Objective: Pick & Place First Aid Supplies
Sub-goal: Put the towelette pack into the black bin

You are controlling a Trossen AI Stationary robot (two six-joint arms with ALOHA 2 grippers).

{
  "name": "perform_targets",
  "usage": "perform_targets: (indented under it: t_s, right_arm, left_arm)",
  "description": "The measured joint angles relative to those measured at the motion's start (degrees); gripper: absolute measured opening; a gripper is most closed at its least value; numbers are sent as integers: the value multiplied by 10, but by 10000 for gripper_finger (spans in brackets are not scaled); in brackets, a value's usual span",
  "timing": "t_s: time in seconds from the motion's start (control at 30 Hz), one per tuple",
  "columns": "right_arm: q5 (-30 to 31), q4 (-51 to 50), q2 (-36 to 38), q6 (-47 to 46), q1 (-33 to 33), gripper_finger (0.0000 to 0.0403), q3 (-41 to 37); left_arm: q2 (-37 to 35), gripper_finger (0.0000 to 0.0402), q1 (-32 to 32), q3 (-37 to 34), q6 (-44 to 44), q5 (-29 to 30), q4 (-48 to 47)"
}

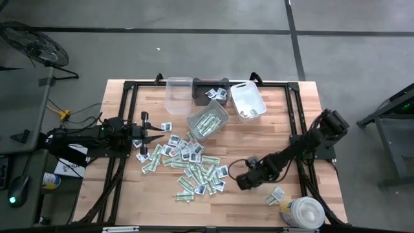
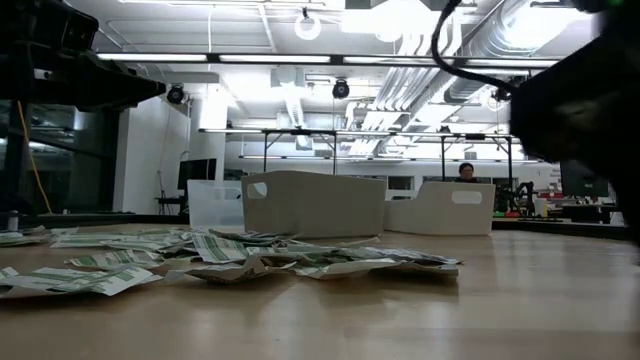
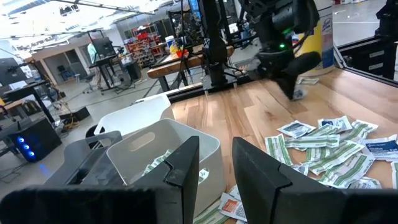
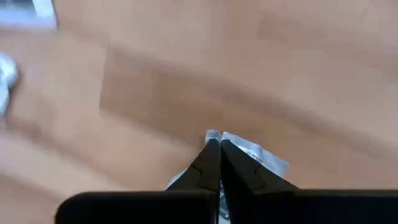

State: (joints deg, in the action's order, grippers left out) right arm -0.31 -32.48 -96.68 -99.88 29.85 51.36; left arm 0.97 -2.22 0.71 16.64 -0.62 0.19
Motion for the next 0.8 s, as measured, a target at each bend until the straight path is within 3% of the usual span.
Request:
perform_targets:
  t_s: [0.2, 0.43, 0.8]
  right_arm:
    - [54, -37, 37, 87, -50, 0, 25]
    - [75, -71, 58, 282, -153, 0, 74]
    - [-21, -90, 54, 668, -314, 0, 175]
  left_arm:
    - [0, 96, 0, 0, 0, 0, 0]
    - [0, 96, 0, 0, 0, 0, 0]
    - [0, 96, 0, 0, 0, 0, 0]
